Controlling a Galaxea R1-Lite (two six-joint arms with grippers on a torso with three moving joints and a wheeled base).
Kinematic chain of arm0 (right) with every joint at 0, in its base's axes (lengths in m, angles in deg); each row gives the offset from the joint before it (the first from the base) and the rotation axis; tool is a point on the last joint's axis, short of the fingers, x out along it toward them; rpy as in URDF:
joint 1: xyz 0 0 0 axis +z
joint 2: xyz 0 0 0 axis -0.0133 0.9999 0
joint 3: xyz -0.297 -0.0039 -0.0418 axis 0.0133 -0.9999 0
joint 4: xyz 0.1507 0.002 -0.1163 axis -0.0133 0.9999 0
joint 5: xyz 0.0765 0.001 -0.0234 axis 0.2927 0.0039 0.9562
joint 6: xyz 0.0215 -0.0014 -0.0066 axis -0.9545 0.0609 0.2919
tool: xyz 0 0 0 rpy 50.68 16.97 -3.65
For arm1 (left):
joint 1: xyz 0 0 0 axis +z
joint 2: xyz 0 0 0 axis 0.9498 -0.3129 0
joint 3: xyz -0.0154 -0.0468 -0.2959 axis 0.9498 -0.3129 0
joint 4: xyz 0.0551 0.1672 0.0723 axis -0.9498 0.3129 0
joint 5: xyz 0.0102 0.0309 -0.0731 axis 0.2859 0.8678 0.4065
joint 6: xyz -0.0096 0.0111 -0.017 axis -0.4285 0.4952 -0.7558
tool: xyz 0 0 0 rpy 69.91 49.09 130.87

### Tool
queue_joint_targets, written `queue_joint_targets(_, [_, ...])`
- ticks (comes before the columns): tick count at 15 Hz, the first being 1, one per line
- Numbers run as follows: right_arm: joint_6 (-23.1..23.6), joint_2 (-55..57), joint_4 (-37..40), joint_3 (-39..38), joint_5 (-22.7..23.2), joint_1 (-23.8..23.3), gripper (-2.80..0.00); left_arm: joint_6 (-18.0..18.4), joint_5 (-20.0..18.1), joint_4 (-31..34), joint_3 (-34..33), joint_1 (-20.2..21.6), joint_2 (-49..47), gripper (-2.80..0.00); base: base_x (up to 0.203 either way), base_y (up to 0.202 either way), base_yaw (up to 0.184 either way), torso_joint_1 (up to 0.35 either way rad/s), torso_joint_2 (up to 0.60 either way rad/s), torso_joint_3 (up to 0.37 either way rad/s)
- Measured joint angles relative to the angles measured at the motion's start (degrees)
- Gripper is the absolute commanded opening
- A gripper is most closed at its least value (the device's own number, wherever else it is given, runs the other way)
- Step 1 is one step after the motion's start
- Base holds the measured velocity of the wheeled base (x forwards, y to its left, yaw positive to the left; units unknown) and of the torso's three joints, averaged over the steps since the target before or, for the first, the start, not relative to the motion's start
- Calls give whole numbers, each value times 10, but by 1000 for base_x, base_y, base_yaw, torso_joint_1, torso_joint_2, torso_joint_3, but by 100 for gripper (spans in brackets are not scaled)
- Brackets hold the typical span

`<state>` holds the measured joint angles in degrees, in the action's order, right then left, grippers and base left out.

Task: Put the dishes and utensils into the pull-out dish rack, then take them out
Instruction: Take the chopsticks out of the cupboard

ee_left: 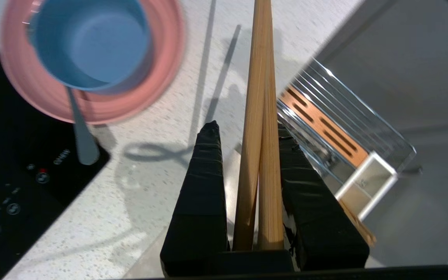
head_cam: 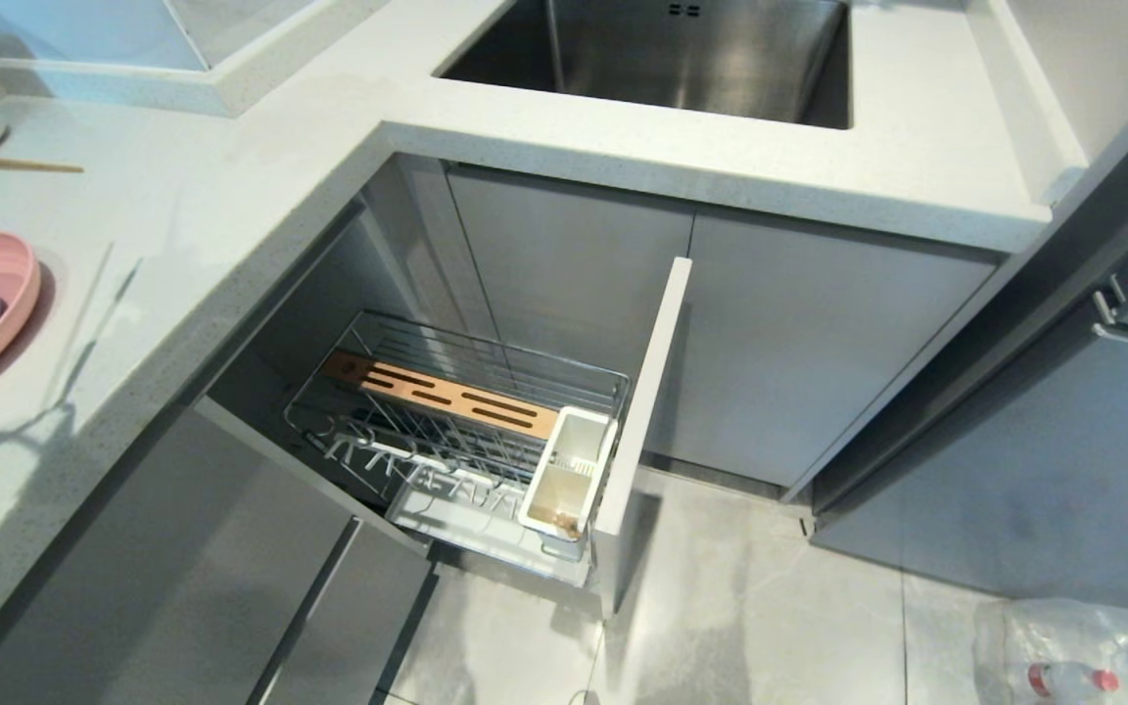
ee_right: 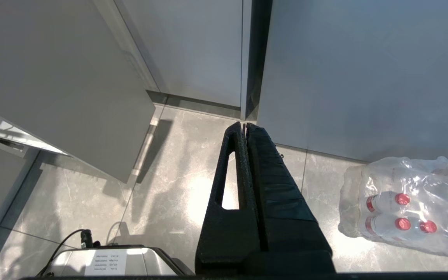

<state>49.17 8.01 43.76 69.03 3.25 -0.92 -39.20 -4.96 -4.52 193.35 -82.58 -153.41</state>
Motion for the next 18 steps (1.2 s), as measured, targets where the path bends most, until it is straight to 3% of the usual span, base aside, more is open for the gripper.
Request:
queue_joint_targets(6, [0,0,0,0,0,0,-280,3,3,-98,0,141,-44,-280,0,0,0,0,0,0])
queue_joint_targets(8, [0,0,0,0,0,0,-280,3,3,-132,-1,170,-71,-280,0,0,0,0,0,0])
queue_joint_targets(12, [0,0,0,0,0,0,-280,-13,-1,-193,-1,188,-128,-280,0,0,0,0,0,0])
queue_joint_targets(18, [0,0,0,0,0,0,-280,-88,5,-311,-3,189,-198,-280,0,0,0,0,0,0])
